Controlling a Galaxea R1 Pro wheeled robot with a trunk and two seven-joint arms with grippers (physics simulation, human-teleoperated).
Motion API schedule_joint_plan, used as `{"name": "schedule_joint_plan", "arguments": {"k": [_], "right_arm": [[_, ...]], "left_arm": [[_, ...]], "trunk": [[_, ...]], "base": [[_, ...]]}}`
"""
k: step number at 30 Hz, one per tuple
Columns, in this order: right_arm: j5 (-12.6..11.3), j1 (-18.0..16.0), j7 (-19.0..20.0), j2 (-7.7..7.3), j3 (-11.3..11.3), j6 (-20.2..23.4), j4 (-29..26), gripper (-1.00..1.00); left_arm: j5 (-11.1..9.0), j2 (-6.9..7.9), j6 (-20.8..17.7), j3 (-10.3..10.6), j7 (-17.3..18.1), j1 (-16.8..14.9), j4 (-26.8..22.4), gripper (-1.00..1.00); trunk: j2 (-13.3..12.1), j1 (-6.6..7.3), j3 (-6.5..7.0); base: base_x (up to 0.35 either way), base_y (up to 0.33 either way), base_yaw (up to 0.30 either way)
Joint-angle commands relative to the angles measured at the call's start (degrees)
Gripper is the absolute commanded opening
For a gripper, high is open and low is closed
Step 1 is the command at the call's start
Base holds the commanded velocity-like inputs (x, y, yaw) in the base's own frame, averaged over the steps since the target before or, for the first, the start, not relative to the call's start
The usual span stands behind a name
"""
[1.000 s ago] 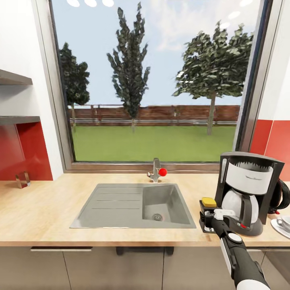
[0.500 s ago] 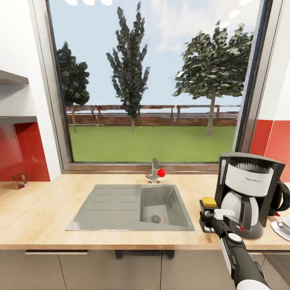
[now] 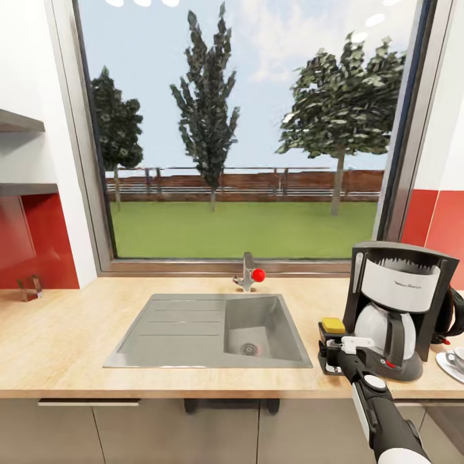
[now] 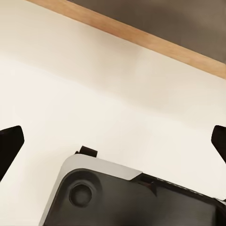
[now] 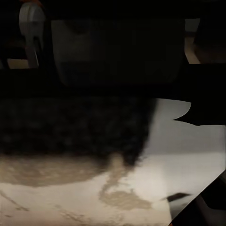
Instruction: Set up a coffee station on the kitchen countertop: keep the coffee maker on the countertop, move the bottle of coffee from the kitchen shelf to the counter next to the coffee maker, place a paper coffee filter on top of the coffee maker, put the saucer next to the coffee maker with the coffee cup on the saucer, and place the electric kettle next to the coffee maker.
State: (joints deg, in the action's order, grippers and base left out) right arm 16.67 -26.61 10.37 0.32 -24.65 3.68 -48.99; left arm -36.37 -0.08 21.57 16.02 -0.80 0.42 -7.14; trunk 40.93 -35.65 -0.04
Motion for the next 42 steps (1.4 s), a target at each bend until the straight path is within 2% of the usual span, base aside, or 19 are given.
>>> {"name": "schedule_joint_plan", "arguments": {"k": [1,34,42], "right_arm": [[0.38,-0.02,0.44,0.05,-0.2,0.22,-0.08,-1.0],[0.38,-0.02,0.44,0.11,-0.15,0.24,0.12,-1.0],[0.53,-0.02,0.44,0.15,-0.14,0.29,0.12,-1.0]], "left_arm": [[-0.55,0.04,0.14,0.48,-0.08,0.03,-0.07,1.0],[-0.63,0.16,0.21,0.42,-0.08,0.04,-0.07,1.0],[-0.55,0.0,0.39,0.43,-0.08,0.03,-0.07,1.0]], "trunk": [[0.44,-0.24,-0.19],[13.67,-7.49,-6.11],[13.67,-7.49,-6.11]], "base": [[0.0,0.0,0.0],[0.0,0.0,0.0],[0.0,0.0,0.0]]}}
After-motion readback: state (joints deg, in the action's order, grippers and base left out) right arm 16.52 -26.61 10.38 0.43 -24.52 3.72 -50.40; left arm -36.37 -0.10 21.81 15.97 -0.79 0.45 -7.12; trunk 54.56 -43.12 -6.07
